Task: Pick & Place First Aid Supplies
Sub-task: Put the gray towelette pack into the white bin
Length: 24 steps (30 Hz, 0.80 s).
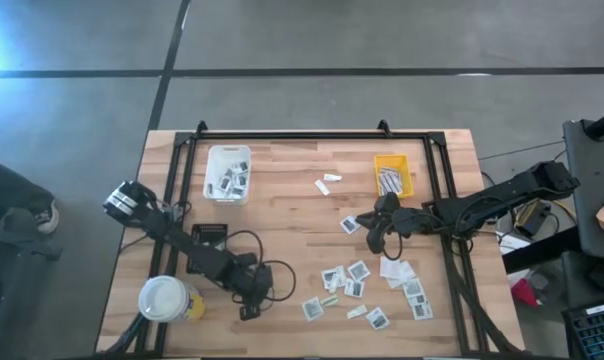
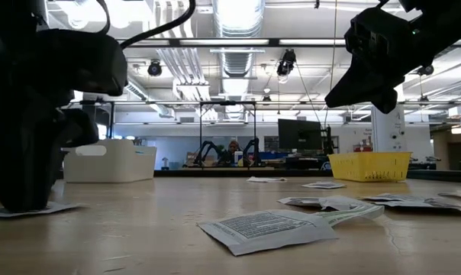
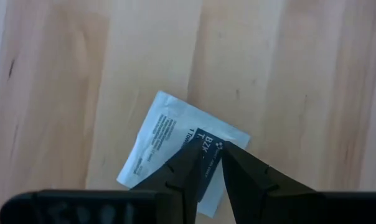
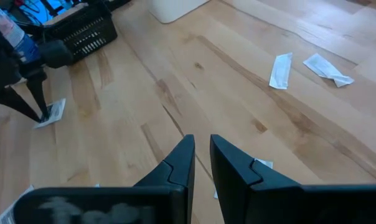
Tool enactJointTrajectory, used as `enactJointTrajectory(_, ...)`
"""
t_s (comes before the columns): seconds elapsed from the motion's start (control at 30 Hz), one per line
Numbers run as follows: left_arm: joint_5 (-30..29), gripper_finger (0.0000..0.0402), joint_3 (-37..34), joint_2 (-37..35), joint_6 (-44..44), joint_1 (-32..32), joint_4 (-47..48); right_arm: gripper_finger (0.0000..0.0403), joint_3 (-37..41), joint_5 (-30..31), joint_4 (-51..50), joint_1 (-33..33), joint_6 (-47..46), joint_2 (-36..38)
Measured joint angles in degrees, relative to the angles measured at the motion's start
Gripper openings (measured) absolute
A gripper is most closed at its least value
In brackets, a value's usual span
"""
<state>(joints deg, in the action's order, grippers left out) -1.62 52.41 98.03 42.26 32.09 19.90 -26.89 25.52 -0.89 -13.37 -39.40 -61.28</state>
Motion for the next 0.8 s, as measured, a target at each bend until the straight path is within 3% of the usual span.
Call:
enactJointTrajectory(0.2, 0.0, 0.0087, 2.0, 3.2, -5.0, -1.1, -0.5, 0.005, 0.0, 0.0, 0.3, 0.0, -0.2, 0.0)
enactJointTrajectory(0.37, -5.8, 0.0087, 4.6, 4.6, -8.1, -2.7, -1.4, 0.005, 0.0, -0.2, 2.5, 0.0, 0.7, 0.0)
enactJointTrajectory(0.57, -13.0, 0.0087, 5.2, 5.4, -10.7, -4.9, -4.0, 0.005, 0.0, -4.6, 3.3, -1.3, 3.2, -0.4)
enactJointTrajectory(0.8, -17.7, 0.0087, 5.0, 5.4, -11.1, -9.6, -4.3, 0.005, 0.0, -4.8, 6.9, -4.0, 3.4, -5.6)
